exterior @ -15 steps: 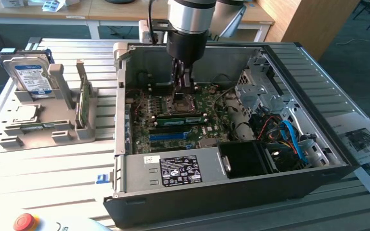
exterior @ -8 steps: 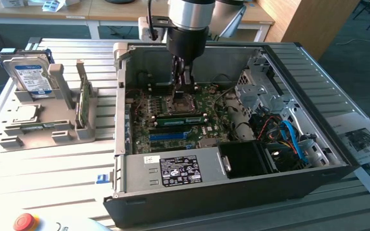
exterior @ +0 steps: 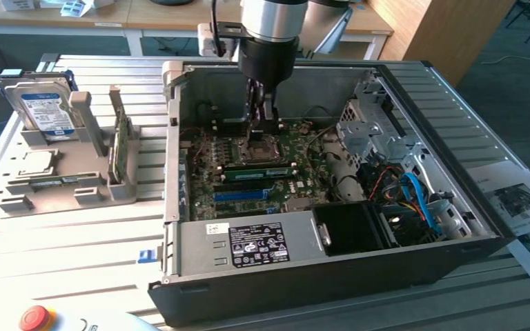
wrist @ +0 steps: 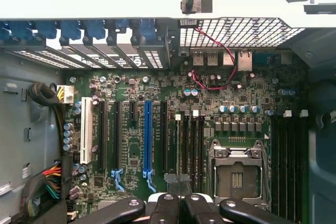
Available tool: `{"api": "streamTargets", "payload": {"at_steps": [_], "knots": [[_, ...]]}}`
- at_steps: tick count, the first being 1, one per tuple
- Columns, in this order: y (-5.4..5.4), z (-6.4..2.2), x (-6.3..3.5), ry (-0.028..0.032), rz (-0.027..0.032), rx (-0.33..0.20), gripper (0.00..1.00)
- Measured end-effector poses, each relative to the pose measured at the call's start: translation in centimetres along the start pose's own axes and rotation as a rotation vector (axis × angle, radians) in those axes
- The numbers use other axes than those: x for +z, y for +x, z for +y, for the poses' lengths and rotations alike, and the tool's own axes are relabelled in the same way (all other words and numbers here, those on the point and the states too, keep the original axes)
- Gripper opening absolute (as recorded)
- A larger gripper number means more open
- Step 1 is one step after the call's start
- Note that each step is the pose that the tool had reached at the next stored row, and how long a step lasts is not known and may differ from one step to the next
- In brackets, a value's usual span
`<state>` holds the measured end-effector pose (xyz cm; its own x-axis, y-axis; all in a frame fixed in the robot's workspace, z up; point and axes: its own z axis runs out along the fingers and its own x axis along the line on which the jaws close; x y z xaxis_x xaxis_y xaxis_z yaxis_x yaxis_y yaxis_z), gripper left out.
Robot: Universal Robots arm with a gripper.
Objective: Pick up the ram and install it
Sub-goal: 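Press down the ram until it locks into place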
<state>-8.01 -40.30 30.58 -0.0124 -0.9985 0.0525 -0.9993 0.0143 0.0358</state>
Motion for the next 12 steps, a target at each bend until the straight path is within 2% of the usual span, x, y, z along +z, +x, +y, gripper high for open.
{"api": "streamTargets", "payload": {"at_steps": [6, 12], "knots": [[-0.13, 0.14, 0.0, 0.01, 0.0066, 0.001, 0.1], [-0.14, -0.06, -0.01, 0.01, 0.0075, 0.0, 0.1]]}}
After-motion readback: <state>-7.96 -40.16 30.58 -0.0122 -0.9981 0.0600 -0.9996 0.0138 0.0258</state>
